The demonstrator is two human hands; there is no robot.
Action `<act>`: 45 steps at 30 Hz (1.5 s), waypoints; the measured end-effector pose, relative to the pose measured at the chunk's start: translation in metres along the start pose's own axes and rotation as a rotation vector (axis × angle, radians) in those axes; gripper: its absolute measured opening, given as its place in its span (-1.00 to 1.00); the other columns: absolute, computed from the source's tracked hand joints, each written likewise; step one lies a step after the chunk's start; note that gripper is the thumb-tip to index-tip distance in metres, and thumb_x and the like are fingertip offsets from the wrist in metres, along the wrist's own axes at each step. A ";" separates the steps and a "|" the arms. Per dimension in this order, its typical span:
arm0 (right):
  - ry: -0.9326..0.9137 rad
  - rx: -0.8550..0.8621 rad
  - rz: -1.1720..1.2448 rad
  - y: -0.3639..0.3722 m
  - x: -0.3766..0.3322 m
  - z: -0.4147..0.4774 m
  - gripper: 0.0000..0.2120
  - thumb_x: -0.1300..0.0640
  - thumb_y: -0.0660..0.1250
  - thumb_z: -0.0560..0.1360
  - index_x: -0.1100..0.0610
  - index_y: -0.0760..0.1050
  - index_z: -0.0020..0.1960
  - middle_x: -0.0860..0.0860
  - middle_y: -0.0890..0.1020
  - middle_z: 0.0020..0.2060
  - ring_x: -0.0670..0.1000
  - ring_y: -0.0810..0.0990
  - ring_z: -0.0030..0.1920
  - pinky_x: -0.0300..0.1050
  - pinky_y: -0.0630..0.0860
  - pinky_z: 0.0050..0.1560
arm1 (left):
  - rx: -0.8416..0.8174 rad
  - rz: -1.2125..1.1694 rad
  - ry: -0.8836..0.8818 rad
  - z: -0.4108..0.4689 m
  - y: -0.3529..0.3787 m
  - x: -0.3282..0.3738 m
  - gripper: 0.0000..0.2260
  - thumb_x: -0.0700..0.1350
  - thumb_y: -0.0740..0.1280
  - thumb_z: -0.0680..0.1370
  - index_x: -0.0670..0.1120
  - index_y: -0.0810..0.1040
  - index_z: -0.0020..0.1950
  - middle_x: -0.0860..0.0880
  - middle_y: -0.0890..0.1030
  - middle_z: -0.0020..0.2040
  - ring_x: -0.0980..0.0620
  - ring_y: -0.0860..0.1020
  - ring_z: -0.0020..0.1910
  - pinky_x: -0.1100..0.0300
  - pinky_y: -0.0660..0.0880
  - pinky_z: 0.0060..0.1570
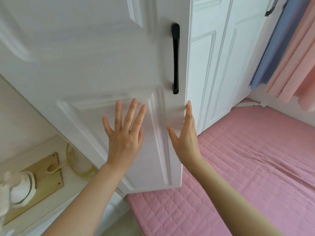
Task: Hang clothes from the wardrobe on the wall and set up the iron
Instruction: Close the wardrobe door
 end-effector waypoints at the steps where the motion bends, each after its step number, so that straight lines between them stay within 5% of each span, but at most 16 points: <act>1: 0.008 -0.009 0.003 0.003 0.001 0.005 -0.15 0.21 0.30 0.55 -0.04 -0.26 0.54 -0.39 -0.01 0.39 -0.43 -0.06 0.40 -0.55 -0.06 0.34 | -0.018 0.022 -0.010 0.003 0.005 -0.005 -0.41 -0.11 0.29 0.58 0.00 0.13 0.55 -0.02 0.07 0.57 -0.22 -0.02 0.54 -0.39 -0.08 0.37; 5: -0.007 -0.027 -0.041 0.017 0.003 0.023 -0.19 0.20 0.26 0.57 0.02 -0.26 0.54 0.01 -0.05 0.55 -0.12 -0.09 0.53 -0.25 -0.05 0.48 | -0.051 0.080 -0.011 0.013 0.026 -0.018 -0.37 -0.02 0.31 0.58 0.04 0.07 0.56 0.03 -0.08 0.58 -0.21 -0.08 0.54 -0.40 -0.09 0.37; 9: -0.096 -0.088 -0.192 0.036 0.003 0.036 -0.20 0.22 0.27 0.55 0.04 -0.22 0.55 0.14 -0.24 0.53 0.07 -0.22 0.54 -0.32 -0.20 0.43 | -0.038 0.121 -0.032 0.021 0.043 -0.023 -0.41 0.00 0.27 0.60 0.03 0.08 0.56 0.03 -0.10 0.58 -0.21 -0.07 0.54 -0.40 -0.07 0.37; 12: -0.205 -0.100 -0.315 0.050 0.006 0.049 -0.23 0.23 0.30 0.53 0.06 -0.09 0.57 0.23 -0.22 0.52 0.19 -0.22 0.53 0.00 -0.06 0.50 | 0.004 0.173 -0.041 0.025 0.053 -0.030 -0.45 0.00 0.24 0.61 0.03 0.11 0.56 0.02 0.04 0.57 -0.17 -0.01 0.55 -0.38 -0.01 0.38; 16: -0.231 -0.127 -0.335 0.070 0.014 0.071 -0.22 0.12 0.32 0.54 0.06 -0.11 0.57 0.23 -0.26 0.51 0.19 -0.25 0.52 0.16 0.04 0.50 | 0.040 0.223 -0.052 0.030 0.066 -0.040 -0.48 -0.02 0.21 0.63 0.03 0.12 0.55 0.04 0.08 0.57 -0.13 0.01 0.55 -0.36 0.00 0.38; 23: -0.284 -0.113 -0.395 0.106 0.031 0.103 -0.27 -0.05 0.21 0.59 0.16 -0.13 0.56 0.33 -0.24 0.49 0.28 -0.24 0.51 0.22 0.06 0.48 | 0.085 0.342 -0.071 0.040 0.087 -0.049 -0.50 -0.03 0.19 0.63 0.03 0.13 0.55 0.01 0.13 0.55 -0.13 0.00 0.55 -0.34 0.00 0.36; 38: -0.432 -0.040 -0.312 0.134 0.048 0.133 -0.32 0.01 0.25 0.59 0.27 -0.01 0.52 0.35 -0.11 0.49 0.31 -0.14 0.51 0.16 0.04 0.50 | 0.107 0.430 -0.079 0.048 0.110 -0.061 -0.48 0.00 0.20 0.63 0.03 0.11 0.56 0.02 0.09 0.57 -0.14 -0.03 0.55 -0.31 -0.12 0.37; 42: -0.417 -0.052 -0.267 0.137 0.051 0.137 -0.33 -0.02 0.21 0.60 0.24 -0.03 0.53 0.32 -0.14 0.50 0.28 -0.17 0.52 -0.05 -0.09 0.52 | 0.118 0.439 -0.085 0.048 0.112 -0.062 -0.47 0.00 0.20 0.62 0.02 0.11 0.56 0.01 0.07 0.57 -0.15 -0.04 0.55 -0.31 -0.14 0.37; 45: -0.423 -0.046 -0.275 0.138 0.052 0.137 -0.33 -0.03 0.19 0.60 0.24 -0.05 0.52 0.32 -0.15 0.50 0.28 -0.17 0.52 -0.02 -0.08 0.52 | 0.123 0.443 -0.082 0.049 0.113 -0.061 -0.47 -0.01 0.20 0.61 0.02 0.11 0.56 0.01 0.05 0.57 -0.15 -0.05 0.55 -0.31 -0.12 0.36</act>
Point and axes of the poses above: each hand's wrist, its own z-axis towards the middle knuckle, its own y-axis out of the palm, x = y × z, the point moved 4 cm from there along z, towards the middle knuckle
